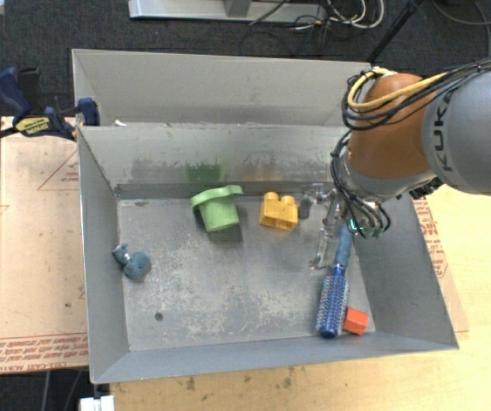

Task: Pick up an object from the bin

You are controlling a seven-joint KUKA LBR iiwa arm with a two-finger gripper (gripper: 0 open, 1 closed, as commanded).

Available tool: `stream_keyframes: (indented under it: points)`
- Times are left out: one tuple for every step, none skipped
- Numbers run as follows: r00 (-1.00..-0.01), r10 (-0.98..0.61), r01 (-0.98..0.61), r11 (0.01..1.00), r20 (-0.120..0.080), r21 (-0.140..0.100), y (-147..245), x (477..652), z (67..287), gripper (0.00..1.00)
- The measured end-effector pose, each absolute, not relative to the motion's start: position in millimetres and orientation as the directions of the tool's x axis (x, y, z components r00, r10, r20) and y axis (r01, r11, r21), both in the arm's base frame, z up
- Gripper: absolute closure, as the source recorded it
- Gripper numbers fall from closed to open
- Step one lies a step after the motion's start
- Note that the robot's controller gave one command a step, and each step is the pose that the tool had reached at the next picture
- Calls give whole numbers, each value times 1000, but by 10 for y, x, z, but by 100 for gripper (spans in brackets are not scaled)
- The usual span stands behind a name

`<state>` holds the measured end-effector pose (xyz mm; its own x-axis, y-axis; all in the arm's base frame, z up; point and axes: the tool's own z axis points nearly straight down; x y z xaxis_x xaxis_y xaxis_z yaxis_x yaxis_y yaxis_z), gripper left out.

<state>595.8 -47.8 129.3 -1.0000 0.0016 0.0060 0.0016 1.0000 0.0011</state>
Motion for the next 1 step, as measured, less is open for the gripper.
stream_keyframes:
  points:
    - [-786, -618, -618, 786, 1, 1, -1128, 5479, 1132, 0]
